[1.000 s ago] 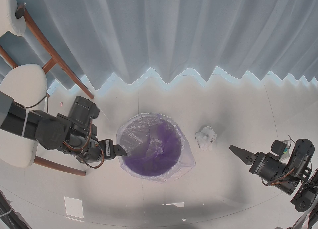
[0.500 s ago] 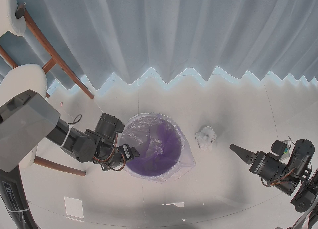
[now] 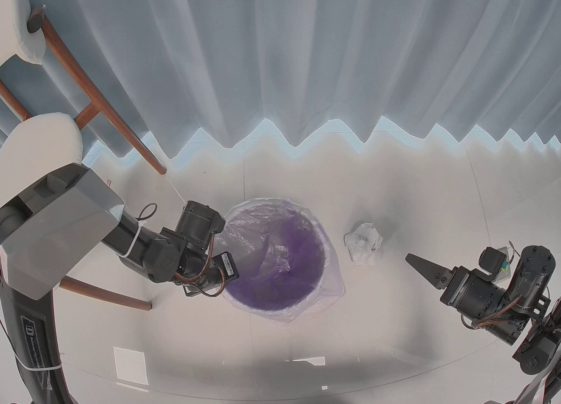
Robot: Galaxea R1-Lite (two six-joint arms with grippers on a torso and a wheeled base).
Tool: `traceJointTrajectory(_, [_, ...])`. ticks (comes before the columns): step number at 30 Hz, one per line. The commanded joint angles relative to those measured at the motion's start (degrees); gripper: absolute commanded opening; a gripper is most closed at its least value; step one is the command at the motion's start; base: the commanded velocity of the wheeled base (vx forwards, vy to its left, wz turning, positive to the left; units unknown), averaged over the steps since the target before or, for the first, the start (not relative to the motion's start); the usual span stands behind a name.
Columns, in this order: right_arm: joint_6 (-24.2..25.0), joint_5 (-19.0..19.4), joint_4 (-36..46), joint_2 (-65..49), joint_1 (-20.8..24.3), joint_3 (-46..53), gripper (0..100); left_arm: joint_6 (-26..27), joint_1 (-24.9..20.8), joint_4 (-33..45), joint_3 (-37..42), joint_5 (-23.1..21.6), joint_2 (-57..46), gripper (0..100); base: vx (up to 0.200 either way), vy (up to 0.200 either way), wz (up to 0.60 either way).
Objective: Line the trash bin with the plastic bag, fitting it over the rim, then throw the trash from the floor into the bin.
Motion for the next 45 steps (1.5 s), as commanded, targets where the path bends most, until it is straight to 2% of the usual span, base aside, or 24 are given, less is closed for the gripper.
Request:
traceJointTrajectory(1, [0.0, 0.0, -0.6, 0.1, 0.0, 1.0, 100, 4.2, 1.4, 0.1, -3.6, 0.0, 0.0, 0, 0.0, 0.0, 0.0])
traceJointTrajectory(7, [0.0, 0.0, -0.6, -0.1, 0.1, 1.0, 100, 19.7, 3.0, -0.2, -8.9, -0.7, -0.3, 0, 0.0, 0.0, 0.0])
traceJointTrajectory(9, [-0.1, 0.0, -0.6, 0.0, 0.1, 1.0, 100, 26.3, 3.5, -0.1, -11.3, -2.4, -0.4, 0, 0.0, 0.0, 0.0])
traceJointTrajectory(14, [-0.1, -0.3, -0.5, -0.1, 0.1, 1.0, 100, 38.9, 3.6, 0.2, -17.4, -6.4, 0.3, 0, 0.0, 0.0, 0.0])
traceJointTrajectory(15, [-0.1, -0.6, -0.6, -0.1, 0.1, 1.0, 100, 41.1, 3.6, 0.2, -18.7, -6.9, 0.4, 0, 0.0, 0.0, 0.0])
traceJointTrajectory(17, [-0.1, -0.6, -0.6, -0.1, 0.1, 1.0, 100, 41.1, 3.6, 0.2, -18.7, -6.9, 0.4, 0, 0.0, 0.0, 0.0])
traceJointTrajectory(18, [-0.3, -0.6, -0.6, -1.2, 0.2, 1.0, 100, 46.6, 3.6, 0.2, -21.8, -9.6, 1.7, 0, 0.0, 0.0, 0.0])
traceJointTrajectory(19, [-0.2, -0.6, -0.6, -1.2, 0.2, 1.0, 100, 46.9, 3.6, 0.2, -21.9, -9.8, 1.8, 0, 0.0, 0.0, 0.0])
traceJointTrajectory(21, [-0.2, -0.6, -0.4, -1.6, 0.2, 1.0, 100, 51.3, 4.1, 0.3, -23.4, -12.2, 2.7, 0, 0.0, 0.0, 0.0])
traceJointTrajectory(24, [-0.1, -0.6, -0.4, -1.7, 0.2, 1.0, 100, 53.7, 4.3, 0.4, -23.9, -12.5, 2.9, 0, 0.0, 0.0, 0.0])
traceJointTrajectory(29, [-0.2, -0.7, -0.4, -1.7, 0.2, 1.0, 100, 53.8, 3.9, 0.5, -23.4, -12.4, 2.8, 0, 0.0, 0.0, 0.0])
traceJointTrajectory(36, [-0.2, -0.7, -0.4, -1.7, 0.2, 1.0, 100, 53.7, 3.8, 6.2, -23.5, -12.2, 2.1, 0, 0.0, 0.0, 0.0])
traceJointTrajectory(45, [0.0, -1.2, -0.3, -1.6, 0.2, 1.0, 100, 53.0, 4.0, 7.9, -22.5, -12.1, 1.0, 0, 0.0, 0.0, 0.0])
